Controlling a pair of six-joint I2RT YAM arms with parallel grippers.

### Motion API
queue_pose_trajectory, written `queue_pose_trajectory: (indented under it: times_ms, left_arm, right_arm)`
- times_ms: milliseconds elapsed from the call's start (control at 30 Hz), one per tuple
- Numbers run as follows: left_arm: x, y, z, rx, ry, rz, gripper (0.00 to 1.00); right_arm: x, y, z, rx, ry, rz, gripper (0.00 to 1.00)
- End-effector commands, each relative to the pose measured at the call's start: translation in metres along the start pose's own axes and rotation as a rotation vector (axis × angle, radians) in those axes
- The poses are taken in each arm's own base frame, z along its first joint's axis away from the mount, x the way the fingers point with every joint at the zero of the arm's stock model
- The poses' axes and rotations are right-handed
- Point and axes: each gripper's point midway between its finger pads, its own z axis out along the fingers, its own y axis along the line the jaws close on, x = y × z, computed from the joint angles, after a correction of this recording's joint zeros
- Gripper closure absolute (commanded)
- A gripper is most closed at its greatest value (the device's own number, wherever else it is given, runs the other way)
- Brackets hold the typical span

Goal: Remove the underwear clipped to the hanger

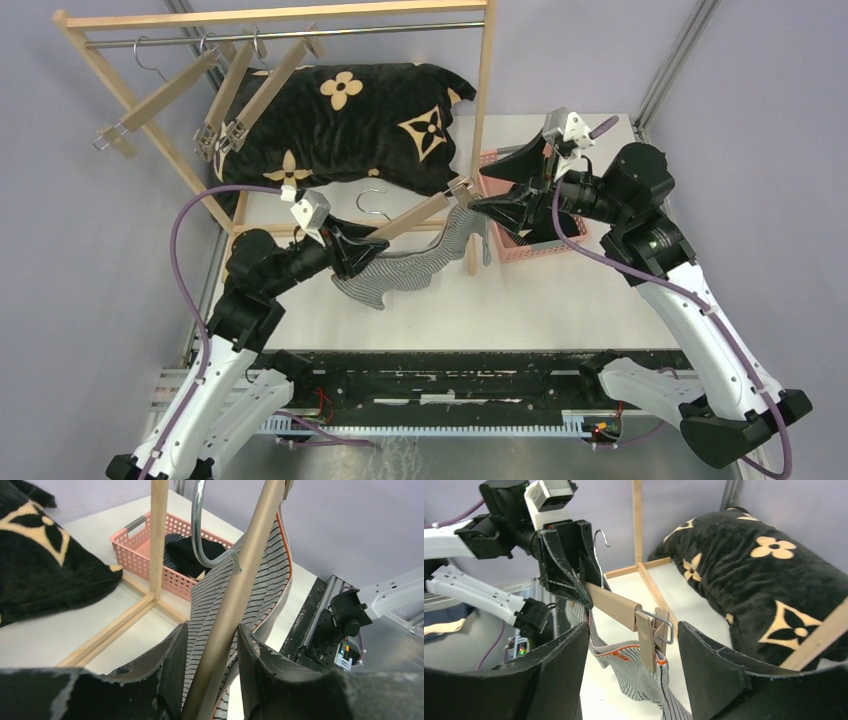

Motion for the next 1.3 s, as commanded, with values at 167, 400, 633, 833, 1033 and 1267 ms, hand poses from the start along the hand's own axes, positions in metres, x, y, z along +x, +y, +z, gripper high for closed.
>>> queue_pose_trajectory:
  times_ms: [167, 400, 633, 833, 1033, 1267]
  left_arm:
    - [-0.037, -0.032, -0.009, 0.133, -0.12, 0.076, 0.97]
    - [-0.032, -0.029, -0.005, 0.133, -0.117, 0.057, 0.97]
    - [-0.033, -0.025, 0.0, 0.127, -0.121, 0.049, 0.97]
    - [-0.036, -0.026, 0.002, 0.136, -0.137, 0.039, 0.97]
    - [-0.042, -0.028, 0.002, 0.138, -0.154, 0.038, 0.97]
    - [-0.045, -0.032, -0.001, 0.155, -0.159, 0.033, 0.97]
  right_arm:
    - [-0.02, 0.023, 0.005, -0.179, -0.034, -0.021, 0.27]
    - [-0.018, 0.026, 0.018, -0.268, -0.063, 0.062, 0.35]
    - [-0.019, 0.026, 0.025, -0.313, -0.077, 0.113, 0.39]
    - [-0.013, 0.027, 0.024, -0.319, -0.067, 0.135, 0.38]
    - [-0.004, 0.026, 0.023, -0.304, -0.049, 0.137, 0.32]
    - [0.004, 0.016, 0.026, -0.26, -0.038, 0.13, 0.32]
